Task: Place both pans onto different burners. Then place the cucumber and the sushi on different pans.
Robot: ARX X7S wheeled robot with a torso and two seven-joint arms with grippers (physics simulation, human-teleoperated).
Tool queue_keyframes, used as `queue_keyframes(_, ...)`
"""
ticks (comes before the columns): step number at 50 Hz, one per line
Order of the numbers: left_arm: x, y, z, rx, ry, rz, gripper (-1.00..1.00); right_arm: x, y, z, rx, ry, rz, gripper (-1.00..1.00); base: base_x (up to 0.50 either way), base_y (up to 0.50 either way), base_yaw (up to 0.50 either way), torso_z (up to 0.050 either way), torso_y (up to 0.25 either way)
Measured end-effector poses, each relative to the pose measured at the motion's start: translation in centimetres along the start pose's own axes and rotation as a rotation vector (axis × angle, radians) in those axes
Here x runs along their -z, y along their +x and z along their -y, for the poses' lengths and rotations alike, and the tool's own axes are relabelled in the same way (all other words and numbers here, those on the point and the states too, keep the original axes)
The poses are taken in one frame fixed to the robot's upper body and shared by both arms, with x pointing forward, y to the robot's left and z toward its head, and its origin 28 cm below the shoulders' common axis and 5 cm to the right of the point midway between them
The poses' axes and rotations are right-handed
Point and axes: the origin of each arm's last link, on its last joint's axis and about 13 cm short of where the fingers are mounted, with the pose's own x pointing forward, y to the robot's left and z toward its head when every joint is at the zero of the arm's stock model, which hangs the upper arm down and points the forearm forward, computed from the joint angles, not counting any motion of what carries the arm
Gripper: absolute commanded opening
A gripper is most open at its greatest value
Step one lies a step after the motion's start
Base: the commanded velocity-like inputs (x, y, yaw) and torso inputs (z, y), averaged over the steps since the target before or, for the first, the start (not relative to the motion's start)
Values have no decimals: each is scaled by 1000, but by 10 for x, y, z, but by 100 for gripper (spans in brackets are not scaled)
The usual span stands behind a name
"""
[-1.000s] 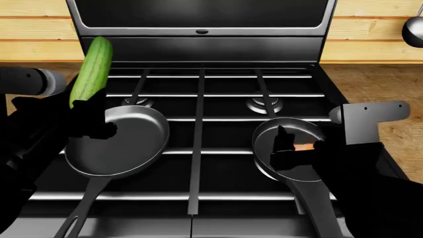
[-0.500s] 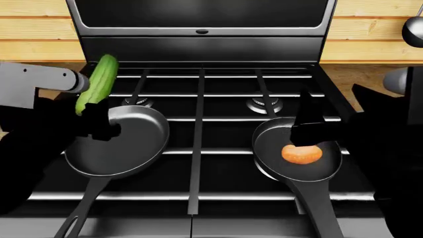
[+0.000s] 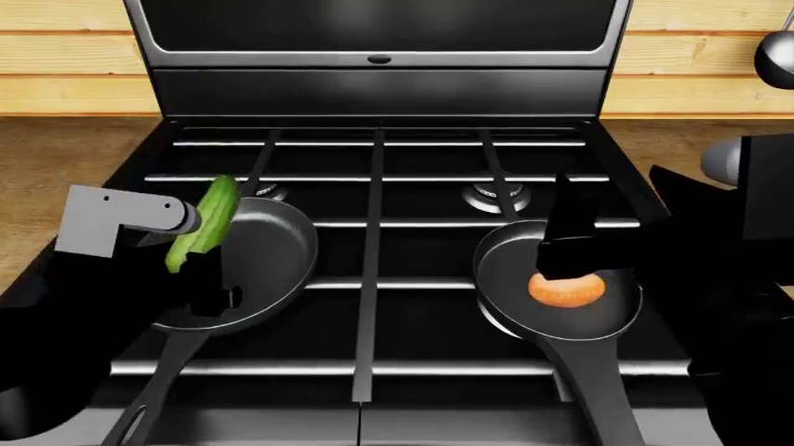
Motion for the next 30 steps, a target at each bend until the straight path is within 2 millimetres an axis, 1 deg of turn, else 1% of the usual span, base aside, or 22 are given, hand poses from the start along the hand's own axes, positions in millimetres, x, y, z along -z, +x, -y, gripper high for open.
queue_keyframes(8,-1,0,-1,-6,-11,5,100,1,1,-1,-4,0,-6,100,0,0,0,0,0)
queue_keyframes(16,-14,-3,-3,-14,-14,45,100,2,2,-2,-8,-2,-11,100,0,0,0,0,0)
queue_keyframes(25,-42,-25,-2,-26,-6,178,100,-1,1,-2,-5,-9,2,100,0,0,0,0,0)
queue_keyframes(30,-52,-38,-1,-51,0,259,100,-3,-1,-2,3,-23,28,100,0,0,0,0,0)
